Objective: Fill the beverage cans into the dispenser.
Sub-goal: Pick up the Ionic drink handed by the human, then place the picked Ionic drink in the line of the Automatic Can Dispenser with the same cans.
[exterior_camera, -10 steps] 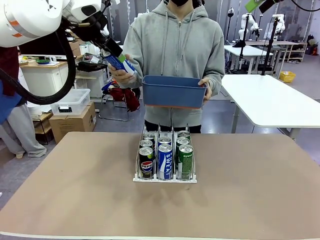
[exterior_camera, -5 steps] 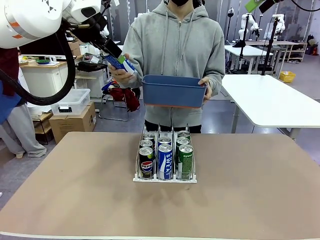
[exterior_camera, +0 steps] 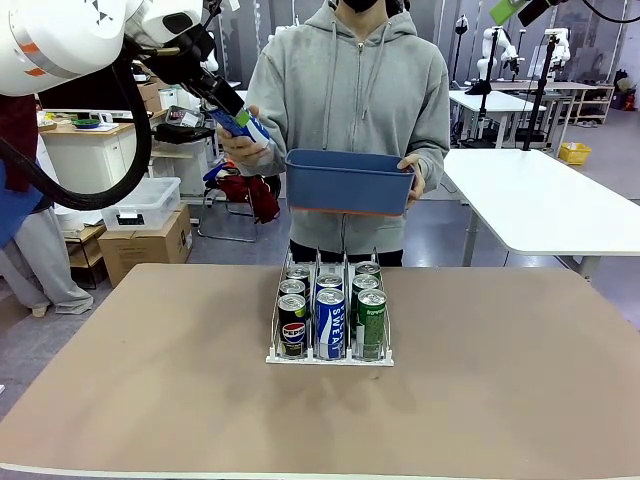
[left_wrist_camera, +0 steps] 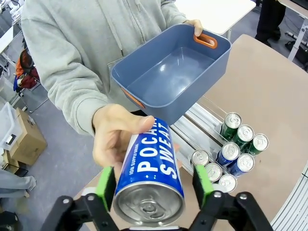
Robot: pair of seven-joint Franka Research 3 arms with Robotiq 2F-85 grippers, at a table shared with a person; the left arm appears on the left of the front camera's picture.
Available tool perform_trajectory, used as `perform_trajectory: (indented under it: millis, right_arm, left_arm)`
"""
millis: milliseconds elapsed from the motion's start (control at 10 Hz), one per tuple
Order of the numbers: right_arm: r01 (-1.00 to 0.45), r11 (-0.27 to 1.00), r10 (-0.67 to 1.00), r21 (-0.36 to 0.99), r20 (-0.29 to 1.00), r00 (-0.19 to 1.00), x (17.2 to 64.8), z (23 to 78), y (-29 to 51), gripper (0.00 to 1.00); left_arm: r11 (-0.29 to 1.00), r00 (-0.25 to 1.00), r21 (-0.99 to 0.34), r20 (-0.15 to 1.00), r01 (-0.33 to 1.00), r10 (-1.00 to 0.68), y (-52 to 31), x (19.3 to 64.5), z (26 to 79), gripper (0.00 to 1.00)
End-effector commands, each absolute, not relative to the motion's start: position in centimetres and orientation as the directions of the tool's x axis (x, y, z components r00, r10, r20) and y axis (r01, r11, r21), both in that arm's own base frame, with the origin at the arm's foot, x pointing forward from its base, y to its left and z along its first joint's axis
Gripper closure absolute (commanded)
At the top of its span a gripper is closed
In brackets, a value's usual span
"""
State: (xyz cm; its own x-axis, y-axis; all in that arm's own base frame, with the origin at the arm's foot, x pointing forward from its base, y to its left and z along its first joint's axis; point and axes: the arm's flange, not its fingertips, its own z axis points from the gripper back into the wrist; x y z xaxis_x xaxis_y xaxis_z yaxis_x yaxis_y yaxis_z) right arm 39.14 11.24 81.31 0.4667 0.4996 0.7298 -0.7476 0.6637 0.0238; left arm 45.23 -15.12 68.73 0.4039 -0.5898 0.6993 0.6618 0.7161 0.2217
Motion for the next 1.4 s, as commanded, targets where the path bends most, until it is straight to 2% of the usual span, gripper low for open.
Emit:
perform_trajectory:
  millis: [0,100,200,400,900,1000,1100,1300]
  right_arm:
    - [-0.747,0.664,0.499,0.026,0.729,0.468,39.02,81.19,11.16,0.0]
    - [-0.747,0.664,0.499,0.026,0.729,0.468,39.02,81.19,11.16,0.0]
    - [-0.747,0.664,0.499,0.026,0.729,0.468,39.02,81.19,11.16,0.0]
    - [-0.747,0.664,0.499,0.026,0.729,0.468,39.02,81.19,11.16,0.0]
    - [-0.747,0.664,0.499,0.026,0.729,0.468,39.02,81.19,11.16,0.0]
    - [-0.747,0.664,0.499,0.026,0.729,0.468,39.02,81.19,11.16,0.0]
    - [-0.747,0.664,0.499,0.026,0.729,0.468,39.02,81.19,11.16,0.0]
    - [-0.747,0.664,0.499,0.026,0.729,0.468,39.02,81.19,11.16,0.0]
  left_arm:
    - [0.722,0.416,0.216,0.695,0.657,-0.586,-14.8,45.41,68.6,1.0]
    - [0.728,0.423,0.211,0.695,0.653,-0.581,-14.9,45.4,68.55,0.64]
    - [0.732,0.43,0.213,0.691,0.647,-0.581,-14.74,45.48,68.47,1.0]
    - [0.752,0.446,0.232,0.685,0.616,-0.577,-14.45,45.51,68.42,1.0]
    - [0.737,0.446,0.215,0.677,0.64,-0.585,-14.07,45.61,68.76,1.0]
    - [0.758,0.442,0.148,0.735,0.636,-0.514,-14.2,45.62,68.93,1.0]
    - [0.734,0.429,0.215,0.692,0.644,-0.58,-14.43,45.58,68.49,1.0]
    - [0.734,0.429,0.215,0.692,0.644,-0.58,-14.43,45.58,68.49,1.0]
